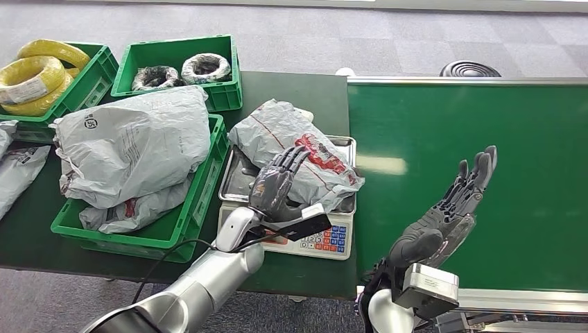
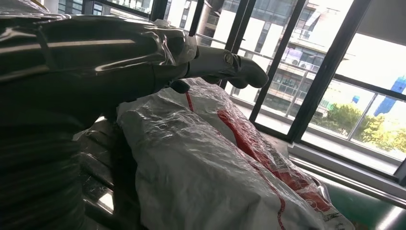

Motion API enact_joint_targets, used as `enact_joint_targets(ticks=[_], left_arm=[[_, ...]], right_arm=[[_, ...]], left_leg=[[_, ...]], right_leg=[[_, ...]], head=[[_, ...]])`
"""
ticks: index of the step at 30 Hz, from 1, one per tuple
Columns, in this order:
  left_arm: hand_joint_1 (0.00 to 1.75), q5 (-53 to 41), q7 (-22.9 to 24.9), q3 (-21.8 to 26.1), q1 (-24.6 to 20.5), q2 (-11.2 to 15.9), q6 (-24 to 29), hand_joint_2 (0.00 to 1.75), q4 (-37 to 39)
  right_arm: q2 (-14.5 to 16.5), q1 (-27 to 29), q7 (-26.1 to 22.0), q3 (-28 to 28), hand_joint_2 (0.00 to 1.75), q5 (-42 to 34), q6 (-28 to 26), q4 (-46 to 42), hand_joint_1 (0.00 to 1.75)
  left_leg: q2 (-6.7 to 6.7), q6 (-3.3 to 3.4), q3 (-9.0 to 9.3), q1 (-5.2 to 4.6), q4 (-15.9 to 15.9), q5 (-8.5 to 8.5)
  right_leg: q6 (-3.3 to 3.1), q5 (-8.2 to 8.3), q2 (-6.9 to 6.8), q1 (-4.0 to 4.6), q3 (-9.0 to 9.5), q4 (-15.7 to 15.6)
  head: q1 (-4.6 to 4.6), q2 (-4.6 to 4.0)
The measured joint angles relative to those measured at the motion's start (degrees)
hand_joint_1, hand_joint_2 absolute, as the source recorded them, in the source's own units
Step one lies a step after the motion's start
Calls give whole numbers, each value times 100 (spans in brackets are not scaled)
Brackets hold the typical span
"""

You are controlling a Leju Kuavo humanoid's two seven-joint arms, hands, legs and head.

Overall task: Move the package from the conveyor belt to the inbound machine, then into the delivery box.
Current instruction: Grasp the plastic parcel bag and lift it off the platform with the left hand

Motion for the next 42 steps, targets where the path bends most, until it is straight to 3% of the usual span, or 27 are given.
enact_joint_targets(ticks=[1, 2, 5, 6, 8, 27, 36, 42], left_arm=[[0, 0, -2, -1, 0, -1, 5, 175, 10], [13, 0, -2, -1, 0, -1, 9, 175, 20], [122, 2, -2, -1, 0, -1, 9, 175, 38], [150, 2, -2, -1, 0, -1, 8, 175, 41], [159, 2, -3, -1, 0, -1, 2, 175, 44], [163, 35, -122, 15, 0, -14, -38, 175, 42], [169, 1089, -996, 466, 29, -9, -214, 175, -234], [174, 1410, -1208, 789, 54, 9, -280, 175, -550]], right_arm=[[0, 0, 0, 0, 0, 0, 0, -1, 0], [0, 1, 0, 0, 0, 0, 0, -1, 0], [0, 1, 0, 2, 0, -2, 0, -1, 0], [0, 1, 0, 2, 0, -4, 0, -1, 0], [0, 0, 0, 3, 0, -8, 0, -1, 0], [0, 0, 0, 9, 0, 4, 0, -1, 0], [-2, 1, 0, 1, 0, -8, 0, -1, 0], [-2, 2, 0, -9, 0, -9, 0, -1, 0]], left_leg=[[0, 0, 0, 0, 0, 0], [0, 0, 0, 0, 0, 0], [0, 0, 0, 0, 0, 0], [0, 0, 0, 0, 0, 0], [0, 0, 0, 0, 0, 0], [0, 0, 0, 0, 0, 0], [0, 0, 0, 0, 0, 0], [-1, 0, 0, 0, 0, 0]], right_leg=[[0, 0, 0, 0, 0, 0], [0, 0, 0, 0, 0, 0], [0, 0, 0, 0, 0, 0], [0, 0, 0, 0, 0, 0], [0, 0, 0, 0, 0, 0], [0, 0, 0, 0, 1, 1], [0, 0, 0, 0, 1, 1], [0, 0, 0, 0, 1, 1]], head=[[0, 0], [0, 0], [0, 1], [0, 0], [0, 0], [0, 1], [-1, 1], [0, 0]])
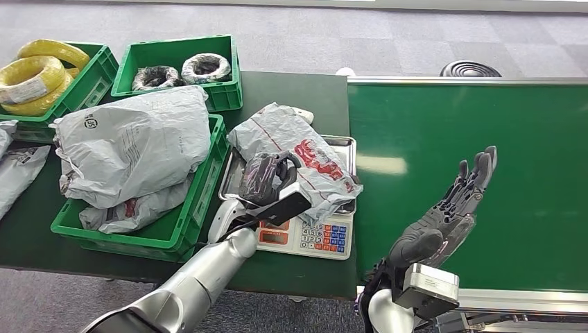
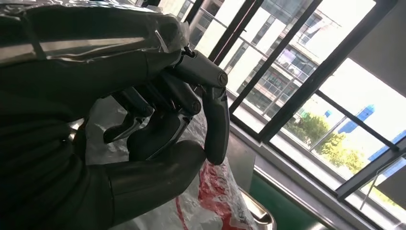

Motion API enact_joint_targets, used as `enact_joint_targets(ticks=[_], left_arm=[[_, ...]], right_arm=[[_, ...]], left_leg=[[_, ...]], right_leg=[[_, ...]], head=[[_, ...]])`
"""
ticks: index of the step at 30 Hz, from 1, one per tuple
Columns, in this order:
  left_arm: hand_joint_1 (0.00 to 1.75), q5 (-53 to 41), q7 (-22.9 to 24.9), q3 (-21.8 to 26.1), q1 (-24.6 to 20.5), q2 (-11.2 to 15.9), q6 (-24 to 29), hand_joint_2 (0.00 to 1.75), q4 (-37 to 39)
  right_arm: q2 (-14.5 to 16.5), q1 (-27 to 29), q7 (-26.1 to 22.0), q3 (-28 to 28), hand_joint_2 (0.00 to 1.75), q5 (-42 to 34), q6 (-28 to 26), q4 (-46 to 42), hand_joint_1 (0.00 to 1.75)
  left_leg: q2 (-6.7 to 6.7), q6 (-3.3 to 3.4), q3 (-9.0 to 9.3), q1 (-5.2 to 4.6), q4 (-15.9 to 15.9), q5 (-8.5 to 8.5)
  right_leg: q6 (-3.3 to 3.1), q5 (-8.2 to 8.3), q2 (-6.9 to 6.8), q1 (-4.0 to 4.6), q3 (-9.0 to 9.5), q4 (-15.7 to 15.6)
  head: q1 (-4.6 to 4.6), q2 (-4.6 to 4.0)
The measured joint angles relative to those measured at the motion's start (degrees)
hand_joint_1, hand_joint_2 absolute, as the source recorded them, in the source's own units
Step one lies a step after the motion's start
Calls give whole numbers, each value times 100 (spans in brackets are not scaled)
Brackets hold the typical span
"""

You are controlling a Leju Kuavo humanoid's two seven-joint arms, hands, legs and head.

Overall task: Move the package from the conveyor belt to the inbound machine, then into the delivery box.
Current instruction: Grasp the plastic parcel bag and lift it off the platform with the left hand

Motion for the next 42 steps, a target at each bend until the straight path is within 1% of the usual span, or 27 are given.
enact_joint_targets(ticks=[5, 9, 12, 15, 19, 22, 27, 37, 38, 39, 41, 42], left_arm=[[172, 229, -75, 229, 12, 71, -23, 175, -386], [0, 254, -29, 310, 42, 116, -97, 175, -596], [0, 90, 191, 329, 73, 156, -205, 175, -690], [0, -486, 526, 241, 90, 183, -109, 175, -628], [0, -1575, 1130, -166, 101, 184, 5, 175, -217], [0, -1888, 1418, -450, 148, 173, -56, 175, 133], [0, -1911, 1481, -649, 159, 163, -88, 175, 426], [0, -1913, 1569, -757, 164, 142, -224, 175, 720], [15, -1921, 1586, -759, 173, 134, -225, 175, 755], [55, -1933, 1602, -761, 186, 125, -226, 175, 789], [143, -1954, 1623, -763, 224, 109, -230, 175, 850], [171, -1954, 1621, -763, 246, 103, -234, 175, 875]], right_arm=[[1, 2, 0, -8, 0, -2, 0, 0, 0], [1, 5, 0, -9, 0, -1, 0, 0, 0], [2, 17, 0, -12, 0, 4, 0, -4, 0], [2, 30, 0, -13, 0, 16, 0, -8, 0], [2, 33, 0, -10, 0, 18, 0, -8, 0], [2, 33, 0, -6, 0, 18, 0, -7, 0], [2, 33, 0, -4, 0, 18, 0, -7, 0], [-1, -4, 0, 32, 0, -20, 0, 21, 0], [-1, -14, 0, 37, 0, -32, 0, 28, 0], [-2, -25, 0, 40, 0, -43, 0, 36, 0], [-2, -44, 0, 42, 0, -57, 0, 50, 0], [-2, -52, 0, 42, 0, -62, 0, 56, 0]], left_leg=[[-1, 0, 0, 0, 0, 0], [0, 0, 0, 0, 0, 0], [0, 0, 0, 0, 0, 0], [0, 0, 0, 0, 0, 0], [0, 0, 0, 0, 0, 0], [0, 0, 0, 0, 0, 0], [-2, 0, 1, 0, 0, 0], [-1, 0, 8, 0, 0, 0], [-1, 0, 9, 0, -1, 0], [-1, 0, 10, -1, -1, 0], [-1, 0, 13, -1, -1, 0], [-1, 0, 14, -1, -1, 0]], right_leg=[[0, 0, 0, 0, 0, 0], [0, 0, 0, 0, 0, 0], [0, 0, 0, 0, -1, 0], [0, 0, 0, 0, -1, 0], [0, 0, 1, 0, -1, -1], [0, 0, 2, 0, -1, -1], [-1, -1, -1, 0, 2, 0], [0, 0, -1, 0, 13, 0], [0, 0, -1, 0, 14, -1], [0, 0, -1, 0, 14, -1], [0, 0, 0, 0, 16, -1], [0, 0, 0, 1, 17, -1]], head=[[0, 1], [0, 1], [0, 1], [0, 1], [1, 0], [0, 0], [-1, 1], [0, 0], [0, 0], [0, -1], [0, 0], [0, 0]])
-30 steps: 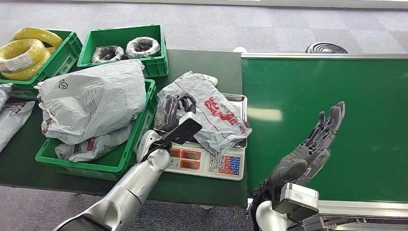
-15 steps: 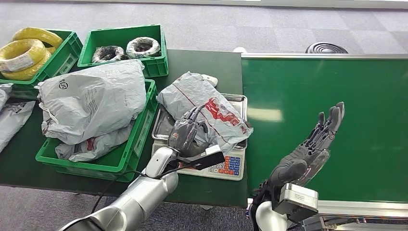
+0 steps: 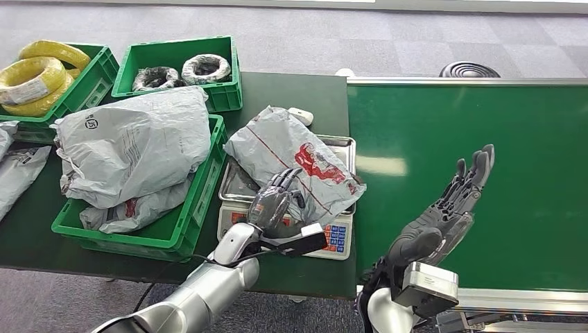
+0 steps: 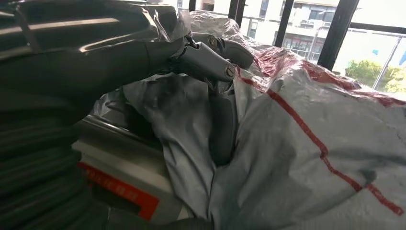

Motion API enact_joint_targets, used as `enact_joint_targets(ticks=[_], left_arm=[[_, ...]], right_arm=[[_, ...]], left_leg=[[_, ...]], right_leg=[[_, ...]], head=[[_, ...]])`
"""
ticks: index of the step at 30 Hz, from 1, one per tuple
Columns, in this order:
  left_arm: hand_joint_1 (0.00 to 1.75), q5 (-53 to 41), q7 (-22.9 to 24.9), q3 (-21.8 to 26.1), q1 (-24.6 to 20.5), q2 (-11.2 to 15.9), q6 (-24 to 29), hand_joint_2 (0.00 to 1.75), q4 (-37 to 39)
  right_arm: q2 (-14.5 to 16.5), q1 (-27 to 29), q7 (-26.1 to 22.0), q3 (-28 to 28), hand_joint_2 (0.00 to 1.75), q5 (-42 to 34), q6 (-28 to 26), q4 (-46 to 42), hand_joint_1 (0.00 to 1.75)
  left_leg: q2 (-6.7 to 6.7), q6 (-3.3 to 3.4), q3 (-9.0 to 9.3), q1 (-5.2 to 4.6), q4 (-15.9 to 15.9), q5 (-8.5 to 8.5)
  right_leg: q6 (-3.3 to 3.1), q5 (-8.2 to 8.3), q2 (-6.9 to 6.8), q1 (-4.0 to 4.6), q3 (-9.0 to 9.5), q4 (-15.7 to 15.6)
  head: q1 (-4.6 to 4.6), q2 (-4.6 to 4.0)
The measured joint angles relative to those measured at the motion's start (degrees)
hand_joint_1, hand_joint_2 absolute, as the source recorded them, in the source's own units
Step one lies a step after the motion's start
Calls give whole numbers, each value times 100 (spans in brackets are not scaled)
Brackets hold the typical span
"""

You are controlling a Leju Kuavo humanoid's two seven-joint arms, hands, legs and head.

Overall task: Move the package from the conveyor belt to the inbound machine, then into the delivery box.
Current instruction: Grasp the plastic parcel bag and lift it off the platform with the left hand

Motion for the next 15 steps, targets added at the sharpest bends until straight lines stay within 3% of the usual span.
enact_joint_targets(ticks=[15], left_arm=[[174, 121, -231, 45, 18, 5, 145, 175, 78]], right_arm=[[-15, -64, 0, 14, 0, -24, 0, 90, 0]], left_leg=[[0, -1, 10, 0, -1, 1]], right_leg=[[-1, 0, 0, 2, 10, 3]], head=[[0, 1]])
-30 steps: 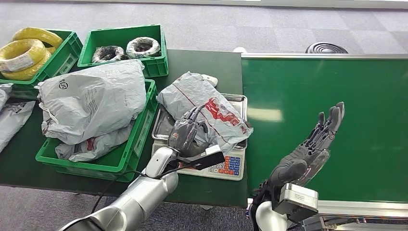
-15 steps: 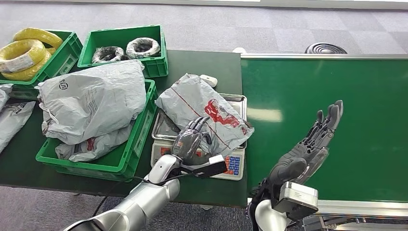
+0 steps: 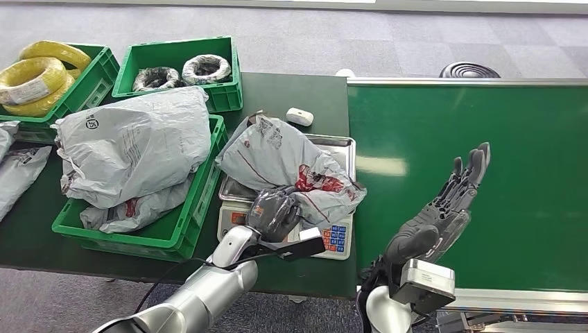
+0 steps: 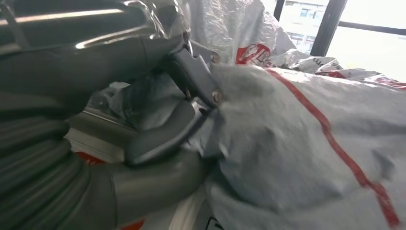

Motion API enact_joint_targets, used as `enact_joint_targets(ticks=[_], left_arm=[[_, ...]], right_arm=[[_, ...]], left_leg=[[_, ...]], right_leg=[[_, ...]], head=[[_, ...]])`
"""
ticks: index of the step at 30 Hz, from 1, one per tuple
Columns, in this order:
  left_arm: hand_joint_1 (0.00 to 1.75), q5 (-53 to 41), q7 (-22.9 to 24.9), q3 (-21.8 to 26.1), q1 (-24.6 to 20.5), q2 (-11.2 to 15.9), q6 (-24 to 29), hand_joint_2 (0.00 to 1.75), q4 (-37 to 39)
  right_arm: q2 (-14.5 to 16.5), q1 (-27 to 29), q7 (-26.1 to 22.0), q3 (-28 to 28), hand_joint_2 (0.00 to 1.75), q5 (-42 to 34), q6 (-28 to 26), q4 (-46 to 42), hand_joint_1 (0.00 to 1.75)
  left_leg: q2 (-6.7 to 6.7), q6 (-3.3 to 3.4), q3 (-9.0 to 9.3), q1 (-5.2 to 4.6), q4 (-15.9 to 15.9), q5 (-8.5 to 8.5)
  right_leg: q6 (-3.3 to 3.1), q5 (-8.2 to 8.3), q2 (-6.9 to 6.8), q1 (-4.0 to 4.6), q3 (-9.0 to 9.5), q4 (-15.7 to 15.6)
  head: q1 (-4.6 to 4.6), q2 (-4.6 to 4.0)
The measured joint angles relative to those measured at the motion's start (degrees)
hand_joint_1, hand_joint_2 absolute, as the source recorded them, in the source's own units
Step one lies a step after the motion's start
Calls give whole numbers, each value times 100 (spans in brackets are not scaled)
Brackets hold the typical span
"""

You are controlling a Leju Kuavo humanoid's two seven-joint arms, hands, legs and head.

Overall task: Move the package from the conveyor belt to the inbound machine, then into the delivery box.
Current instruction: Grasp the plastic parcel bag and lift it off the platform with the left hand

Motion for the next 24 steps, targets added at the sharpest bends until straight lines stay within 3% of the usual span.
enact_joint_targets(ticks=[9, 17, 24], left_arm=[[175, 125, -201, 166, -43, -4, 51, 175, -6], [174, 1765, -1587, 880, 7, -4, -697, 175, -507], [175, 2458, -1812, 1403, 154, 29, -934, 175, -1593]], right_arm=[[-2, -52, 0, -3, 0, -32, 0, 59, 0], [-4, -69, 0, -11, 0, -34, 0, 100, 0], [-4, -66, 0, -21, 0, -33, 0, 110, 0]], left_leg=[[0, 0, 3, 0, 0, 0], [2, 0, -5, 1, 0, 0], [2, 0, -8, 1, 0, 0]], right_leg=[[0, 0, 2, 0, -1, 1], [-1, -1, 1, 1, -9, 1], [0, 0, 2, 0, -12, 2]], head=[[0, 0], [0, -1], [1, -1]])
